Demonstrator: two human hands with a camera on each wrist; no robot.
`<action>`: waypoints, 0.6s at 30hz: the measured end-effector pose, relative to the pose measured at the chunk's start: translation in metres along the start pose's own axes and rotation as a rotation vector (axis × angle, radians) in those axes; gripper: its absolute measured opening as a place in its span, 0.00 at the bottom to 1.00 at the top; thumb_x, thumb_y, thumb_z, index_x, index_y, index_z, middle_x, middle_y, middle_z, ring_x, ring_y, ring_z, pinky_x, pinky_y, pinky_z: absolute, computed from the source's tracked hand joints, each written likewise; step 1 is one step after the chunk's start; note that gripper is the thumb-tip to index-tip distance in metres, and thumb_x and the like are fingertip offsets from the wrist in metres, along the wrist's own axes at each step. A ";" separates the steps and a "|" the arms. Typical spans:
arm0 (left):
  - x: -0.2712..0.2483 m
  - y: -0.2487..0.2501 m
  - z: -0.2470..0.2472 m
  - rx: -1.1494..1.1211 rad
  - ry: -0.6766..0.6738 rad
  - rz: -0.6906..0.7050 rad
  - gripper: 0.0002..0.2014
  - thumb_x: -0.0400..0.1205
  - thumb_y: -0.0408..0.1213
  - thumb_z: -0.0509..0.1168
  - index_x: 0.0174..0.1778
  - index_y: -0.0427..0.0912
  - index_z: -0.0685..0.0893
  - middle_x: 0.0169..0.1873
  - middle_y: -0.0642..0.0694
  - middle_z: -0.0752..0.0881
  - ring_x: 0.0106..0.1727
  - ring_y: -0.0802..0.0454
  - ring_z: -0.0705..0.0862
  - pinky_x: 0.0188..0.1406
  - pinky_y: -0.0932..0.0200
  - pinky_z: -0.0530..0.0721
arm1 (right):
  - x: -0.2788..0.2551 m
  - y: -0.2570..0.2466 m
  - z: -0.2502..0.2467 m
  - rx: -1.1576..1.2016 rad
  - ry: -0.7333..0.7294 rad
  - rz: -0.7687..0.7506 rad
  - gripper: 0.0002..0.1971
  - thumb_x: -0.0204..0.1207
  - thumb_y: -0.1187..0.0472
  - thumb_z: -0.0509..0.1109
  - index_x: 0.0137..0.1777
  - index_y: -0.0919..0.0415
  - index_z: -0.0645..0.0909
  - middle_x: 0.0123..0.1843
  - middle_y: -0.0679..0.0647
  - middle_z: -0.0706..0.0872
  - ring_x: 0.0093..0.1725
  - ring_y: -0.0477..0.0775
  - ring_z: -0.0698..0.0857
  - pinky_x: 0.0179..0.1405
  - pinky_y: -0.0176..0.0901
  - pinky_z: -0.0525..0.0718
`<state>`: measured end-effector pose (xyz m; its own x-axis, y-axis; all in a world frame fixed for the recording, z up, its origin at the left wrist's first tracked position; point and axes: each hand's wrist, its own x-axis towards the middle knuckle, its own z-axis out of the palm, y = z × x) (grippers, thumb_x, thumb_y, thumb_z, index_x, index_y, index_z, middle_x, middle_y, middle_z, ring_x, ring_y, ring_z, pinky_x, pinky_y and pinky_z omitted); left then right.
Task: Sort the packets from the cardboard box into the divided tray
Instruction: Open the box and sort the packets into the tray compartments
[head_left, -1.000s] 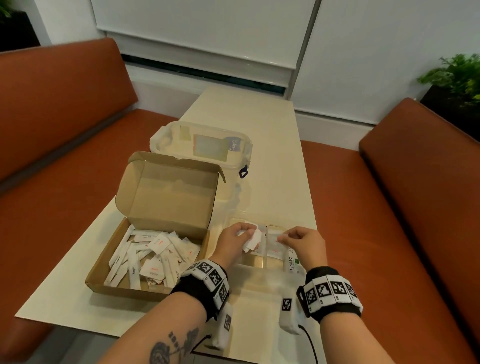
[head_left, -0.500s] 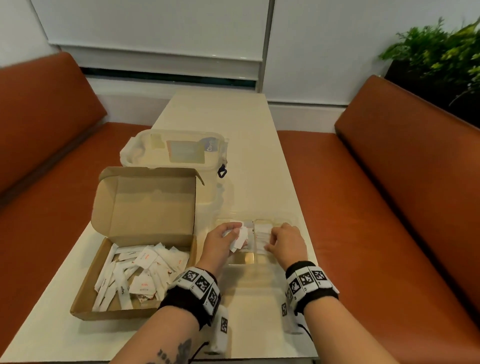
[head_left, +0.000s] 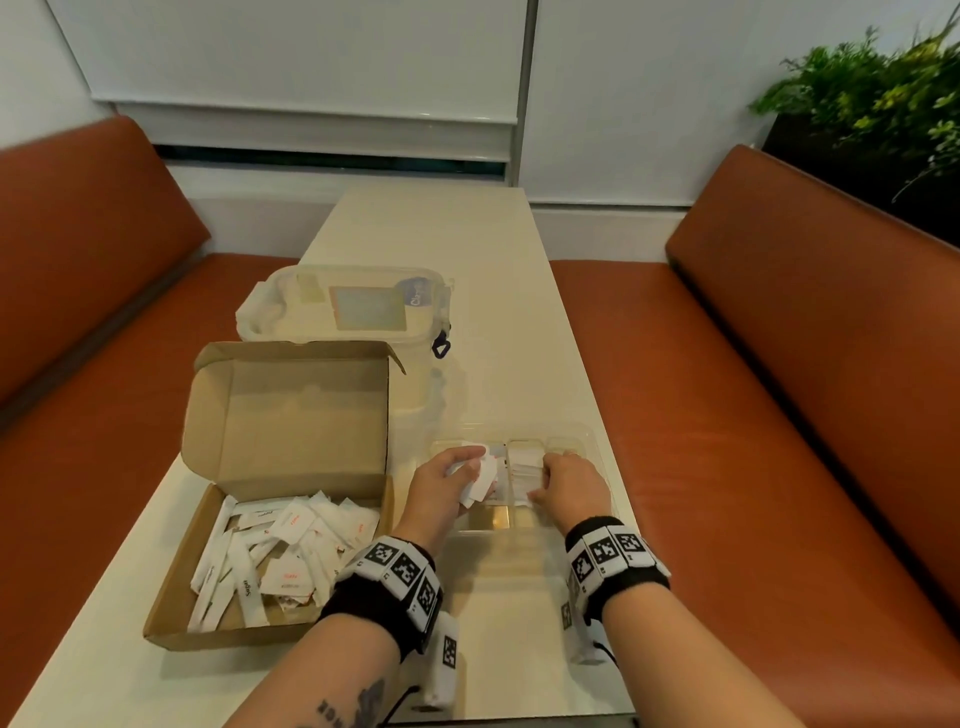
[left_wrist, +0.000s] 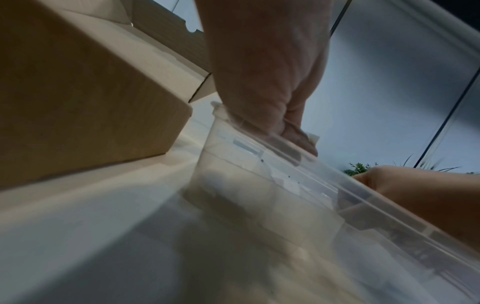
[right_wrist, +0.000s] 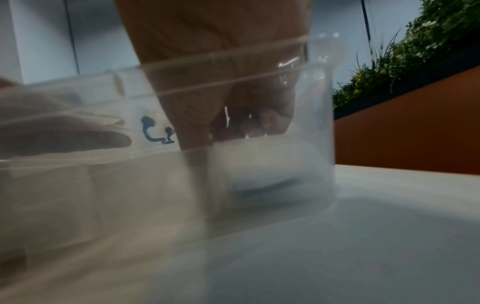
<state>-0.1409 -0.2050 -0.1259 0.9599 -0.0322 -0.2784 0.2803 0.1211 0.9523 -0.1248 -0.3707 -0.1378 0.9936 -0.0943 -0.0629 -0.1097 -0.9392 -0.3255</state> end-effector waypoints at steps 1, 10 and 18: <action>0.000 0.000 0.000 -0.015 -0.002 -0.006 0.09 0.84 0.31 0.62 0.50 0.47 0.86 0.57 0.42 0.86 0.49 0.42 0.88 0.60 0.40 0.82 | 0.000 0.000 -0.001 0.024 0.006 0.005 0.10 0.72 0.57 0.74 0.39 0.56 0.74 0.46 0.54 0.81 0.47 0.55 0.81 0.40 0.42 0.77; 0.002 0.008 0.000 -0.204 -0.003 -0.134 0.17 0.85 0.28 0.52 0.63 0.33 0.82 0.66 0.32 0.78 0.65 0.37 0.80 0.54 0.49 0.86 | -0.008 -0.036 -0.009 0.520 -0.044 -0.218 0.11 0.68 0.54 0.76 0.50 0.47 0.83 0.42 0.42 0.80 0.37 0.37 0.75 0.39 0.34 0.72; 0.003 0.012 -0.001 -0.154 -0.026 -0.180 0.30 0.74 0.15 0.48 0.69 0.38 0.78 0.53 0.35 0.80 0.38 0.48 0.84 0.40 0.57 0.85 | -0.007 -0.040 -0.011 0.525 -0.107 -0.136 0.20 0.63 0.57 0.81 0.54 0.57 0.82 0.49 0.50 0.79 0.45 0.51 0.81 0.49 0.40 0.81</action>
<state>-0.1352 -0.2030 -0.1157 0.8947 -0.0926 -0.4369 0.4453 0.2609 0.8565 -0.1267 -0.3360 -0.1137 0.9943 0.0762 -0.0742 -0.0073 -0.6473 -0.7622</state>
